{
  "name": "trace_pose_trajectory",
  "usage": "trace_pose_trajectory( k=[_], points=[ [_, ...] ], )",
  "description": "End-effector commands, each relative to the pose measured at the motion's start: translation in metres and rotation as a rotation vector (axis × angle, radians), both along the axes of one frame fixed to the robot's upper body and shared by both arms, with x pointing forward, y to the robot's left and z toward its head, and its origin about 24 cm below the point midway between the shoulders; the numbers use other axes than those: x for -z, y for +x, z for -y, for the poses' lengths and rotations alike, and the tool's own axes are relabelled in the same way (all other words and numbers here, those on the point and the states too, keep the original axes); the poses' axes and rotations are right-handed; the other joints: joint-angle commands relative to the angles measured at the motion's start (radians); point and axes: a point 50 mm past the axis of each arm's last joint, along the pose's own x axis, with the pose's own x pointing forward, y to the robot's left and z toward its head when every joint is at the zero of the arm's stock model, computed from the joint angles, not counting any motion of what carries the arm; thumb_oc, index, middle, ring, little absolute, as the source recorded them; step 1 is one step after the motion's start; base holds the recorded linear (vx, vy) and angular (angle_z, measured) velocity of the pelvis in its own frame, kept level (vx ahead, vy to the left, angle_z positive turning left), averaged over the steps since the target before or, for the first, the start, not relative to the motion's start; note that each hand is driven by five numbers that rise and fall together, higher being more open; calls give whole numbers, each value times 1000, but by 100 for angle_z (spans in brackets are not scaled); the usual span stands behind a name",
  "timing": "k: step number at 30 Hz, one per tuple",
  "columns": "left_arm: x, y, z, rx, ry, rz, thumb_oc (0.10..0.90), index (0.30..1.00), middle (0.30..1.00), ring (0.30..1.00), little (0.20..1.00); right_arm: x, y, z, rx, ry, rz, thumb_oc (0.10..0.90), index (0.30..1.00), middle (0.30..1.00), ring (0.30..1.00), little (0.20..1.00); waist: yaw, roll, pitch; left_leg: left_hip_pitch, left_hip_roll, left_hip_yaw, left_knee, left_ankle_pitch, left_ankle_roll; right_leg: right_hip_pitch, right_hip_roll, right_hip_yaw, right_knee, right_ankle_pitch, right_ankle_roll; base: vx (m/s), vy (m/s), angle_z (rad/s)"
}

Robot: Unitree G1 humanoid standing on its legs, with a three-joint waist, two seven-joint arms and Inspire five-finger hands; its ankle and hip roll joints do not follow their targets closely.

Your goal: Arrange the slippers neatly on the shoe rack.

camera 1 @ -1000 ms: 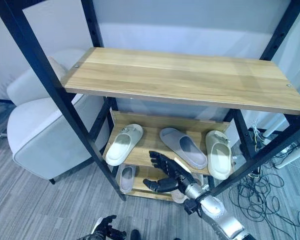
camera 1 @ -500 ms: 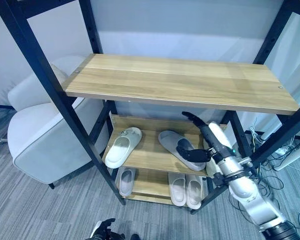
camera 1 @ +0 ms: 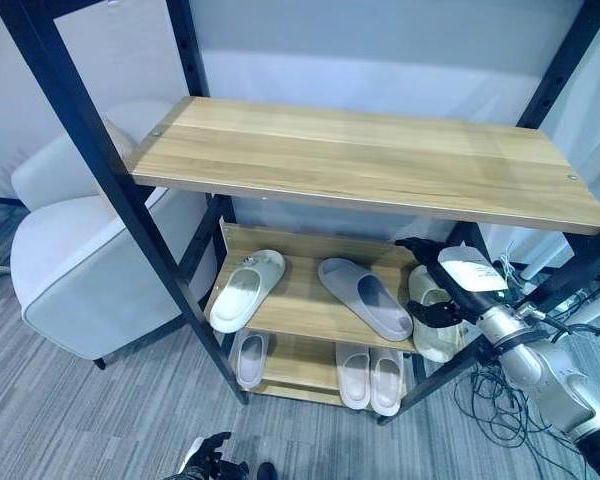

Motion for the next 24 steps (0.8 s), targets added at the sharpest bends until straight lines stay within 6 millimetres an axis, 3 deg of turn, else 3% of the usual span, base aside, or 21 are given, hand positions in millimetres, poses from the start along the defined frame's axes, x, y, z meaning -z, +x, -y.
trace_pose_trajectory(
  k=[1,16,24],
  points=[
    [13,-27,33,145,-62,-119,800,900,900,900,900,-64,25,5,7,-50,295,800,900,900,900,900,45,3,-20,-10,54,-37,3,-50,-97,-20,-27,-49,27,-10,82,-11,9,14],
    [12,-24,32,134,-44,-100,800,900,900,900,900,-57,52,19,173,-4,320,800,900,900,900,900,88,-11,4,-80,51,-60,3,-35,-106,-74,-24,-61,11,3,87,-8,12,4],
    [11,-22,31,129,-39,-92,800,900,900,900,900,-69,49,14,148,17,376,800,900,900,900,900,90,-13,0,-75,45,-68,3,-42,-105,-64,-28,-68,11,1,86,23,15,5]
  ],
)
